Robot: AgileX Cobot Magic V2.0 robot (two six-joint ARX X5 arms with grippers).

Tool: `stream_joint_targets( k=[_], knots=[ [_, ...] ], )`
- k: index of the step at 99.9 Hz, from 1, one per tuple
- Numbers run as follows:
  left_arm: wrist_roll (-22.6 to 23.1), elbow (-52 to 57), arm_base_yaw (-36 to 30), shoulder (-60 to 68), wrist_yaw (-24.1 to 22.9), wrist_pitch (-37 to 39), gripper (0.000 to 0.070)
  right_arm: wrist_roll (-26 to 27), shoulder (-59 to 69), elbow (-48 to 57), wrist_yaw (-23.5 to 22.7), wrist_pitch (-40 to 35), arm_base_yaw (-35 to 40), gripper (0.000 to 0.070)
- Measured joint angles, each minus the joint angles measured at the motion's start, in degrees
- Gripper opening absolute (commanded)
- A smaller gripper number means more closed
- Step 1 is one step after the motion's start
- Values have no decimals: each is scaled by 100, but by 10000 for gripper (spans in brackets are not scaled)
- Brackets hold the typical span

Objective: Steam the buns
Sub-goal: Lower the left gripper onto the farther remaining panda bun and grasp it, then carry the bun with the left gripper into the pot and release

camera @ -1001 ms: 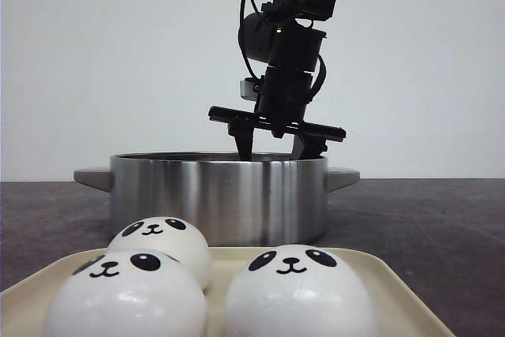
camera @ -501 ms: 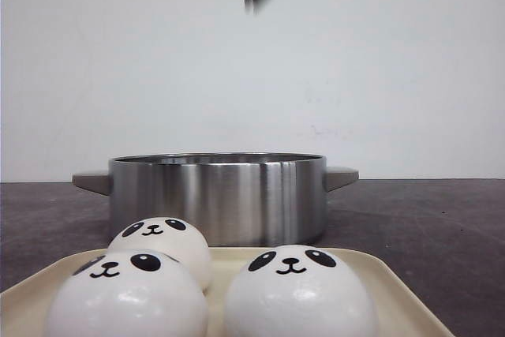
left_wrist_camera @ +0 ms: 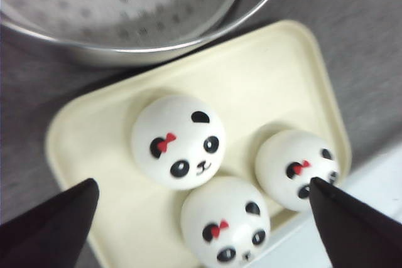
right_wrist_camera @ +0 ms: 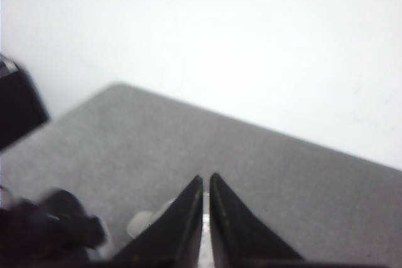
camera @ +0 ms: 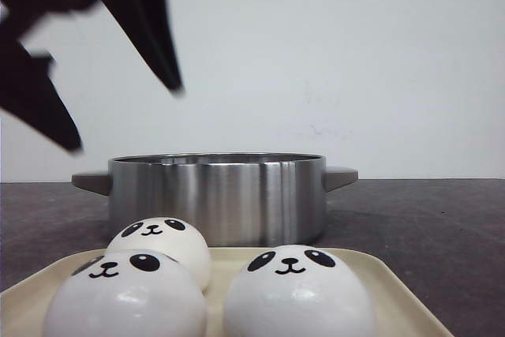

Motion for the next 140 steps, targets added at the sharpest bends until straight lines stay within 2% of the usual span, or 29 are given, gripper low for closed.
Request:
stream_joint_targets(
  k=[35, 40, 49, 53, 57, 65, 68, 71, 75, 103, 127, 140],
  knots=[
    [-297, 0, -280, 1456, -393, 494, 690, 2, -557, -4, 400, -649, 0, 11],
    [-328, 0, -280, 1539, -461, 505, 612, 4, -575, -7, 424, -758, 0, 11],
    [-365, 0, -280, 1574, -564, 527, 394, 22, -599, -13, 444, -962, 0, 11],
    [-378, 0, -280, 1574, -595, 568, 330, 44, -621, -13, 444, -1040, 0, 11],
    [-380, 0, -280, 1574, -619, 612, 293, 57, -625, -13, 452, -1117, 0, 11],
    [-391, 0, -280, 1574, -640, 667, 287, 85, -647, -13, 579, -1222, 2, 11],
    [-396, 0, -280, 1574, -643, 669, 246, 87, -651, -13, 629, -1241, 2, 11],
    [-396, 0, -282, 1574, -643, 673, 162, 90, -651, -13, 686, -1263, 2, 11],
    [-396, 0, -295, 1574, -654, 675, 1, 94, -651, -13, 721, -1279, 0, 11],
    [-286, 35, -315, 1456, -461, 527, 9, 101, -627, -13, 732, -1279, 0, 11],
    [-245, 599, -439, 90, 15, 468, 10, 101, -629, -13, 737, -1259, 0, 11],
    [-216, 1069, -376, -212, 46, 313, 10, 103, -627, -13, 734, -1259, 0, 11]
  ],
)
